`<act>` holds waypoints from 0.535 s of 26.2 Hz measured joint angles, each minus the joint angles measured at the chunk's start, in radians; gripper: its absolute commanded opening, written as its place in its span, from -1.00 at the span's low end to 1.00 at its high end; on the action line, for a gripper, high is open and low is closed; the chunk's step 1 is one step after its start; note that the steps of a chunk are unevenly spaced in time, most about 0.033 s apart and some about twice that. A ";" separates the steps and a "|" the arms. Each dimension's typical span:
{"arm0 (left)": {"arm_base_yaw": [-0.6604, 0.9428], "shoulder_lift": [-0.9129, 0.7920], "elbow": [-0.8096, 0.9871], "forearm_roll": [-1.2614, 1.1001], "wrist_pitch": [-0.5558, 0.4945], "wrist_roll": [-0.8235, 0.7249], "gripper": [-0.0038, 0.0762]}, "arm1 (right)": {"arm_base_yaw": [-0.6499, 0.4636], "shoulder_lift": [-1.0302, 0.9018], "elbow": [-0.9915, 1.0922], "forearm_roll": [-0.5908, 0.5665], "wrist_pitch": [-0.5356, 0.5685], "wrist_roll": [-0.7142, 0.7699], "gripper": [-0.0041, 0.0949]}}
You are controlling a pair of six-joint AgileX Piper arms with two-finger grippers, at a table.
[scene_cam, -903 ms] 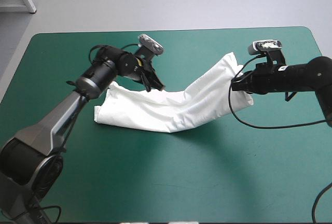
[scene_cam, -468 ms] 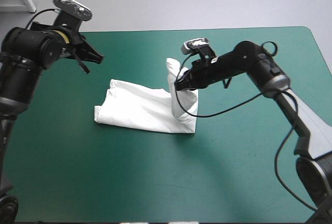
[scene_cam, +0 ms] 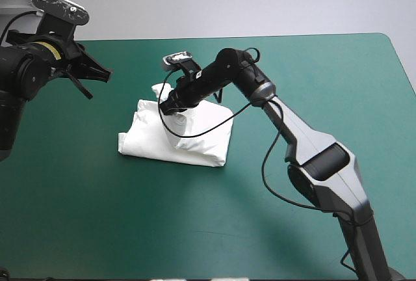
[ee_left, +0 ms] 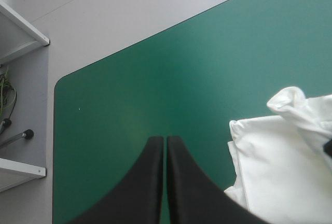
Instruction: Fold the cloth
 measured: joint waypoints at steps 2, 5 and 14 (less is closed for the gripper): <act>0.000 0.000 0.000 -0.001 0.006 0.000 -0.86 | 0.015 0.062 -0.074 -0.001 0.019 0.021 -0.94; 0.000 0.000 0.000 -0.002 0.007 -0.001 -0.86 | 0.029 0.129 -0.163 0.008 0.035 0.041 -0.94; 0.000 0.000 0.000 -0.036 0.012 -0.001 -0.86 | 0.053 0.197 -0.237 0.235 0.041 -0.039 0.33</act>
